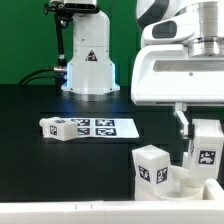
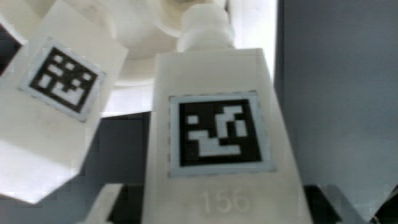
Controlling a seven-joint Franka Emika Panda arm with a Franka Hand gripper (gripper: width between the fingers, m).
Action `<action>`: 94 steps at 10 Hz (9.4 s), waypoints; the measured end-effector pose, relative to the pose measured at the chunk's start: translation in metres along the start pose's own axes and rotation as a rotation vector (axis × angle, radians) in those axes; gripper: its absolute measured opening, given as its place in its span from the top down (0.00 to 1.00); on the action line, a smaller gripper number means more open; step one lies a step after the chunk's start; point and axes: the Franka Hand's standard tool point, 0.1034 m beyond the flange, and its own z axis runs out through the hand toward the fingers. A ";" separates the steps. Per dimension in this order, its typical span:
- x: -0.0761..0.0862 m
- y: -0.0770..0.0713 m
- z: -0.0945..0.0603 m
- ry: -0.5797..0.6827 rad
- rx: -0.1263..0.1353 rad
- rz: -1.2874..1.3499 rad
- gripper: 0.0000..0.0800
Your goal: Assemble stool
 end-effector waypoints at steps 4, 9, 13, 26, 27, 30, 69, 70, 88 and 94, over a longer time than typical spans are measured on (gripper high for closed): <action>0.001 -0.001 -0.004 -0.002 0.003 -0.019 0.58; -0.010 -0.001 -0.001 -0.018 0.001 -0.039 0.58; -0.014 -0.001 0.002 -0.023 -0.002 -0.047 0.58; -0.029 -0.001 0.006 0.184 -0.001 -0.034 0.58; -0.030 -0.002 0.006 0.196 -0.026 -0.037 0.58; -0.034 -0.002 0.009 0.165 -0.035 -0.047 0.48; -0.031 0.011 0.022 -0.296 -0.263 2.055 0.58; -0.032 0.011 0.022 -0.302 -0.255 2.004 0.58; -0.008 0.005 0.005 -0.368 0.077 -0.065 0.19; 0.000 0.003 0.007 -0.376 0.116 -0.452 0.19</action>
Offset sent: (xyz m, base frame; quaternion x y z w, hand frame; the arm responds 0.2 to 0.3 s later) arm -0.0147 -0.0038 0.0032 0.0034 -0.0121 -0.0074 0.9999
